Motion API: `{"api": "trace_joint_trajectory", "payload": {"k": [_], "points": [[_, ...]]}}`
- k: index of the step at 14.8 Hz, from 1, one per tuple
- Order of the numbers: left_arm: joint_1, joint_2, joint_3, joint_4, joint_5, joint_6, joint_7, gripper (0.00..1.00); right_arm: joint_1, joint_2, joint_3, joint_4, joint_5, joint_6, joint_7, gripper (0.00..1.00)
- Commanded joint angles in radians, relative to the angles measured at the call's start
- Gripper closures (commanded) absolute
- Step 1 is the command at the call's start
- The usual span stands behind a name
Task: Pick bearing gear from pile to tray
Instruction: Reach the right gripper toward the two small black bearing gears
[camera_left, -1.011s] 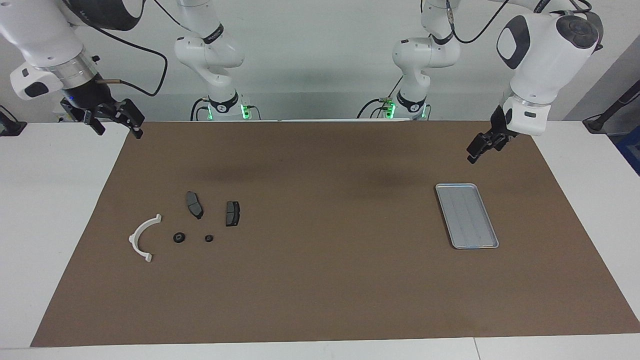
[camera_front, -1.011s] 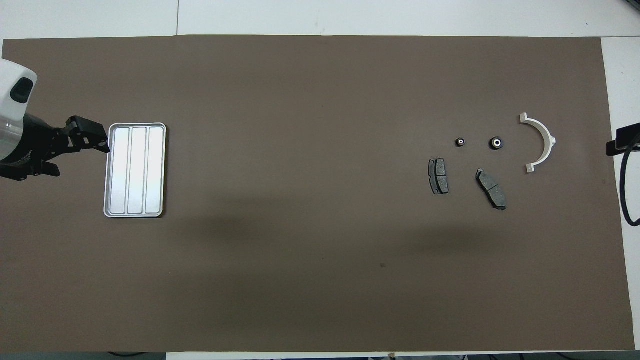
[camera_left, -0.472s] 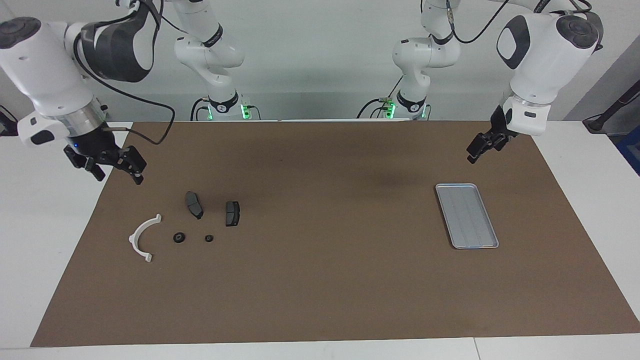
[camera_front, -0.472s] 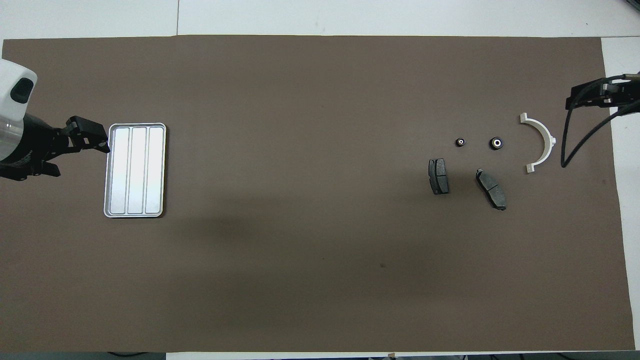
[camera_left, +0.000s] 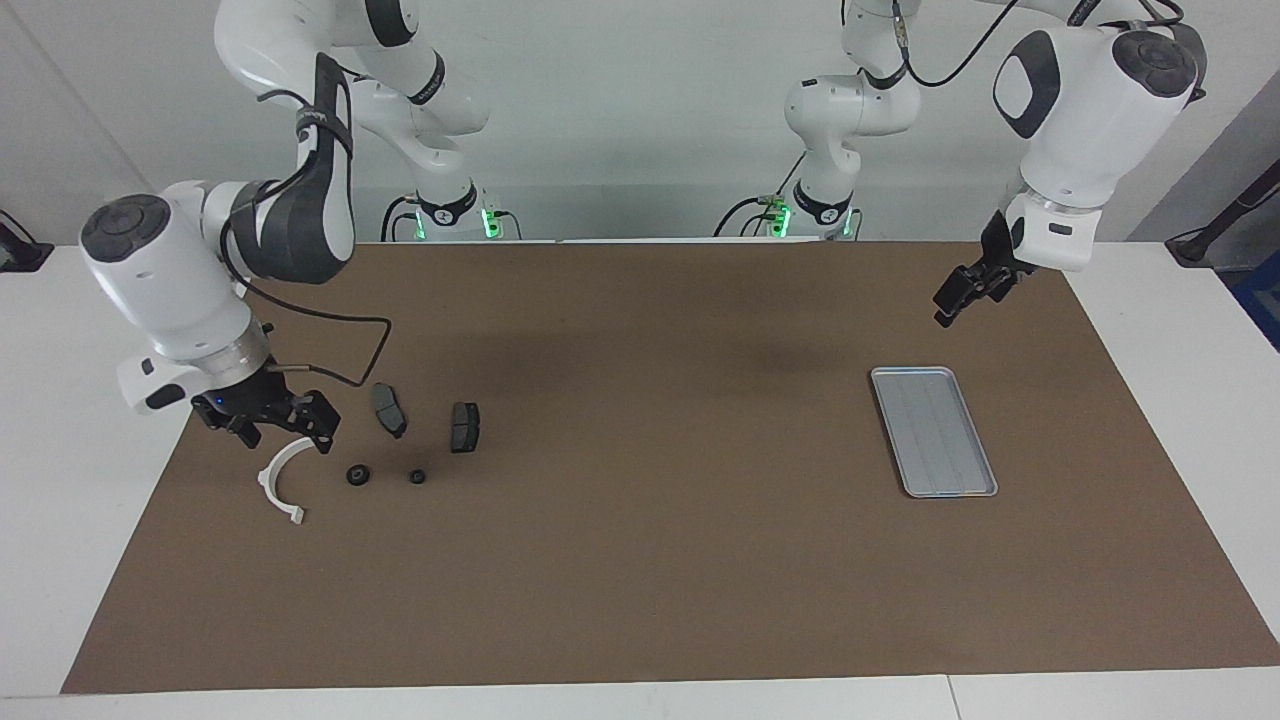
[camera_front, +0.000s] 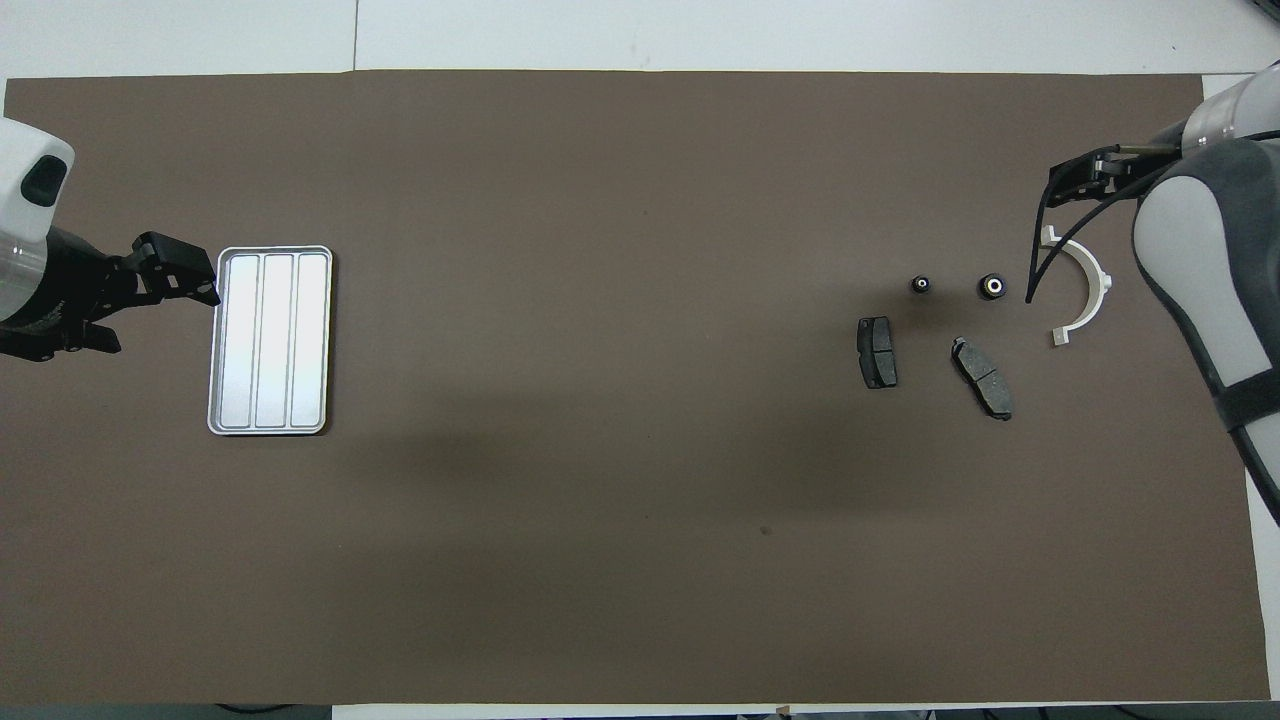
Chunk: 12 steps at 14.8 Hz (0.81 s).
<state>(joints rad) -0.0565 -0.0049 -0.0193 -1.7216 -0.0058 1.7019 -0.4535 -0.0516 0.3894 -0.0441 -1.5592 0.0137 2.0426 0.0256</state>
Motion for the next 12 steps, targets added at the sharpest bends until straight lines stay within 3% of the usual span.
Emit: {"api": "trace_joint_trajectory", "payload": {"k": [1,6,12], "points": [[0.007,-0.026,-0.005,-0.026,-0.016,0.015,0.006,0.0,-0.001,0.014,0.0,-0.034,0.009,0.048,0.011,0.01],[0.007,-0.026,-0.005,-0.026,-0.016,0.015,0.006,0.0,-0.001,0.031,0.003,-0.093,0.009,0.048,0.004,0.01],[0.007,-0.026,-0.005,-0.026,-0.016,0.015,0.006,0.0,0.019,0.085,0.006,-0.094,0.009,0.099,0.013,0.05]]}}
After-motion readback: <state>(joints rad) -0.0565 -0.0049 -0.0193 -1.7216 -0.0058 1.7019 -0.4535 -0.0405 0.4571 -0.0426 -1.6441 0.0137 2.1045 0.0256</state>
